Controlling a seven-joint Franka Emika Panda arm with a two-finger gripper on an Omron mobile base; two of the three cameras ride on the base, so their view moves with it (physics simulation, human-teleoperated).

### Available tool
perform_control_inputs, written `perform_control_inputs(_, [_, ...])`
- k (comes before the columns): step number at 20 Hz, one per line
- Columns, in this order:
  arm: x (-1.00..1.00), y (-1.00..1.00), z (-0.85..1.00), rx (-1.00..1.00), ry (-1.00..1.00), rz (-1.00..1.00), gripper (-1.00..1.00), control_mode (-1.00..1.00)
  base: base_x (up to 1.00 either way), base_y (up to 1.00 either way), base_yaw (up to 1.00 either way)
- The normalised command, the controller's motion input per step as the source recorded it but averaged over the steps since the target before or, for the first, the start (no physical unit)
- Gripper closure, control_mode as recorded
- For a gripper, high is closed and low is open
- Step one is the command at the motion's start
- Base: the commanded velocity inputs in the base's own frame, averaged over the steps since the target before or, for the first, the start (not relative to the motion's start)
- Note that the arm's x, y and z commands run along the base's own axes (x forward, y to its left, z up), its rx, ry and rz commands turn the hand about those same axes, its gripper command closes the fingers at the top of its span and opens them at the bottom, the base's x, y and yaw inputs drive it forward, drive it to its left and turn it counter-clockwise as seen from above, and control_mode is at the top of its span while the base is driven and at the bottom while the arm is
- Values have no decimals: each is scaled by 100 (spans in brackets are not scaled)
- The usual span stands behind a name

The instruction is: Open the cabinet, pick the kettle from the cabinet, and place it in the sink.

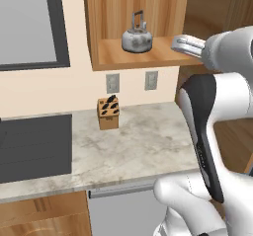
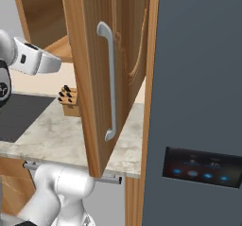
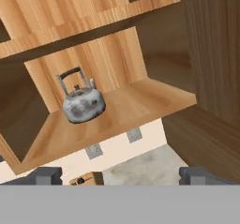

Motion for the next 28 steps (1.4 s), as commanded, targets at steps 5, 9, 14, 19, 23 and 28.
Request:
perform_control_inputs(5, [50, 14, 0, -11, 19, 0, -100, -100, 0, 0, 0])
perform_control_inputs(9, [53, 7, -4, -9, 8, 0, -100, -100, 0, 0, 0])
perform_control_inputs(14, [50, 2, -3, -3, 2, 7, -100, -100, 0, 0, 0])
perform_control_inputs(19, [47, 5, -3, 0, 0, 12, -100, -100, 0, 0, 0])
perform_control_inputs(23, [48, 8, -2, 0, 0, 13, -100, -100, 0, 0, 0])
perform_control_inputs(28, [47, 15, 0, -1, -4, 7, -100, -100, 0, 0, 0])
